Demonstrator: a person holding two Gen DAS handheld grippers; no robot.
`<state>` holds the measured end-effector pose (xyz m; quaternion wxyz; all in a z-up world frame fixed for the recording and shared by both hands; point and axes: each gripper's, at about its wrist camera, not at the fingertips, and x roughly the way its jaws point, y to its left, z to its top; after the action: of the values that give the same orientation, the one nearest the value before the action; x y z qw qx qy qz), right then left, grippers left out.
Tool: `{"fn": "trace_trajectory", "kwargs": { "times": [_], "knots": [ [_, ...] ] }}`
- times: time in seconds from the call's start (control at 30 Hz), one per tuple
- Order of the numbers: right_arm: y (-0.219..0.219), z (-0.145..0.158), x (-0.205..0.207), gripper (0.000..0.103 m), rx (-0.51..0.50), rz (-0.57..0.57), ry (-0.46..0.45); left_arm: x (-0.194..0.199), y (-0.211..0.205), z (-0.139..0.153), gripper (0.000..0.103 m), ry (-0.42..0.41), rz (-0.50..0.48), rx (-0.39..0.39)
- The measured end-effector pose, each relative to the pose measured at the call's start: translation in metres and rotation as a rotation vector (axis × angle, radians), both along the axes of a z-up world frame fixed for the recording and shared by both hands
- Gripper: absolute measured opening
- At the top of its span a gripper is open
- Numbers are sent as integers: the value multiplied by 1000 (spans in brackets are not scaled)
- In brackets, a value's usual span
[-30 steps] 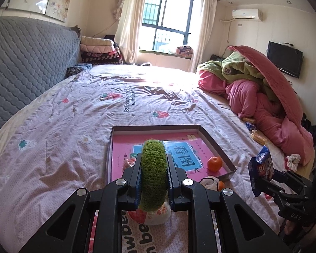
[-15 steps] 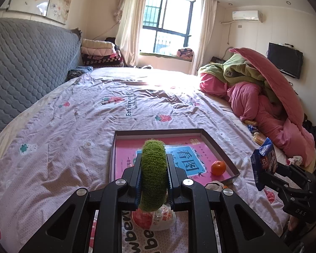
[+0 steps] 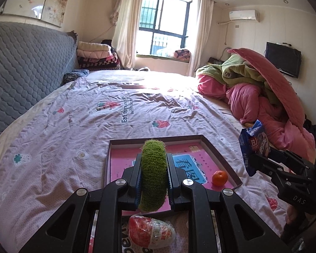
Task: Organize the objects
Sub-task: 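Carry the green ring with left tool over the tray while right tool carries the packet there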
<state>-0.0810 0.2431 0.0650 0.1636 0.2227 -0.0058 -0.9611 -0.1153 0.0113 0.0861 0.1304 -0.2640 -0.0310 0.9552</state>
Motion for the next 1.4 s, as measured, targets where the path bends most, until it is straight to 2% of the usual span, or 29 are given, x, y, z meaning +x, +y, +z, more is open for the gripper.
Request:
{"fn": "trace_trajectory", "kwargs": {
  "times": [0.27, 0.7, 1.13, 1.4],
  "knots": [
    [-7, 1, -23, 51, 20, 2, -2, -25, 7, -10, 19, -41, -27, 35],
    [-13, -1, -51, 51, 43, -2, -3, -50, 20, -32, 19, -84, -25, 7],
    [-17, -28, -67, 51, 69, 15, -76, -72, 31, -53, 19, -117, -34, -4],
    [-17, -47, -75, 51, 96, 23, -124, -78, 46, -70, 19, -146, -81, -11]
  ]
}}
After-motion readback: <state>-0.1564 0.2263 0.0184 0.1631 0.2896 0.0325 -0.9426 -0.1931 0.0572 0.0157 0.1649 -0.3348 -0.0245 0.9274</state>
